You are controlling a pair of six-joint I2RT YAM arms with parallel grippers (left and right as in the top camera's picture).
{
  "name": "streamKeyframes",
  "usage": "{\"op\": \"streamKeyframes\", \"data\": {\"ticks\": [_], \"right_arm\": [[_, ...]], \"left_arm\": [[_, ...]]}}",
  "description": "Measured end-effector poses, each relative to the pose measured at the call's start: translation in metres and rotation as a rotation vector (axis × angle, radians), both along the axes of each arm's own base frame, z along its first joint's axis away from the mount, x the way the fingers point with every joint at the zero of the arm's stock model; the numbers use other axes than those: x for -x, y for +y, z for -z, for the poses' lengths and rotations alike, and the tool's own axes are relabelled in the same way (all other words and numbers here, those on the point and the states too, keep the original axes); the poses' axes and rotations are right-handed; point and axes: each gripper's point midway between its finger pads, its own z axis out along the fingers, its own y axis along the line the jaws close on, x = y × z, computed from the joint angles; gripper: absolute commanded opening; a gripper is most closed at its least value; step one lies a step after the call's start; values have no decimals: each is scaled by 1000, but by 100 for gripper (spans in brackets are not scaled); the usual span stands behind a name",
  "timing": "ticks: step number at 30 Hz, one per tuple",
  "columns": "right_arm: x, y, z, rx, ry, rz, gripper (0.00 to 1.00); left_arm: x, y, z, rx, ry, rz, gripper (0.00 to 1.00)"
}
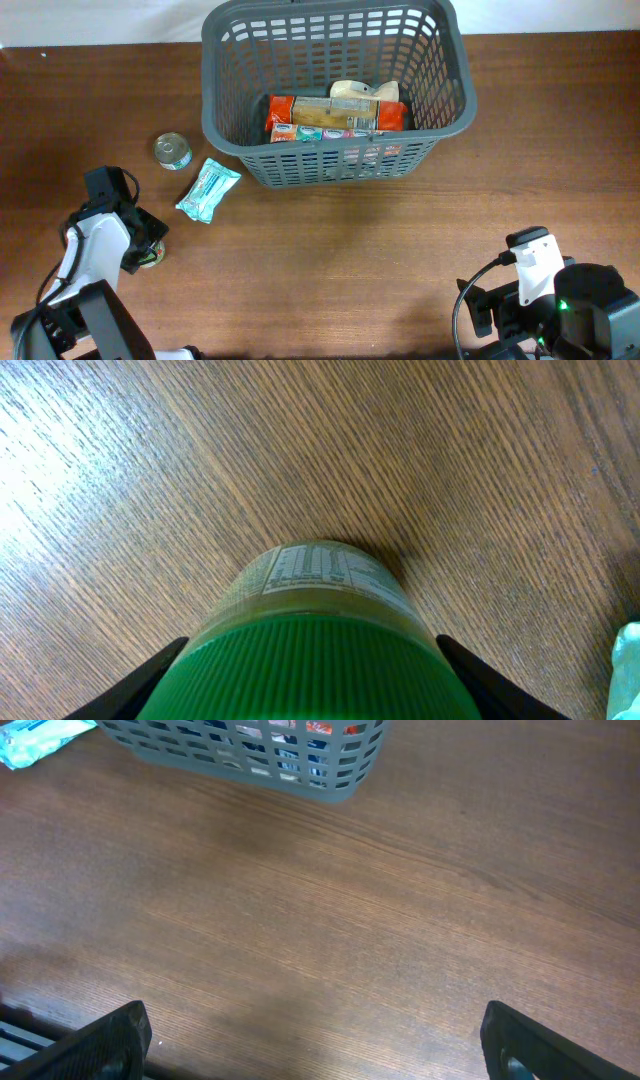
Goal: Pack container
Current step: 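Lower the left gripper onto the green-lidded jar and grasp it, then lift the jar and drop it into the basket's left side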
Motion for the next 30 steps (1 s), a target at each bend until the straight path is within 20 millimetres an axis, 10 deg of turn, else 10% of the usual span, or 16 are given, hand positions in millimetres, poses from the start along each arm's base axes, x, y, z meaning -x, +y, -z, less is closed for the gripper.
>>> {"op": "streamKeyframes", "data": {"ticks": [21,30], "right_arm": [[0,0,0,0,-1,0,99],[0,0,0,0,0,0,99]], "left_arm": [[11,-7,-4,40,53,3,10],[-2,-2,-57,21,8,4,2]]}}
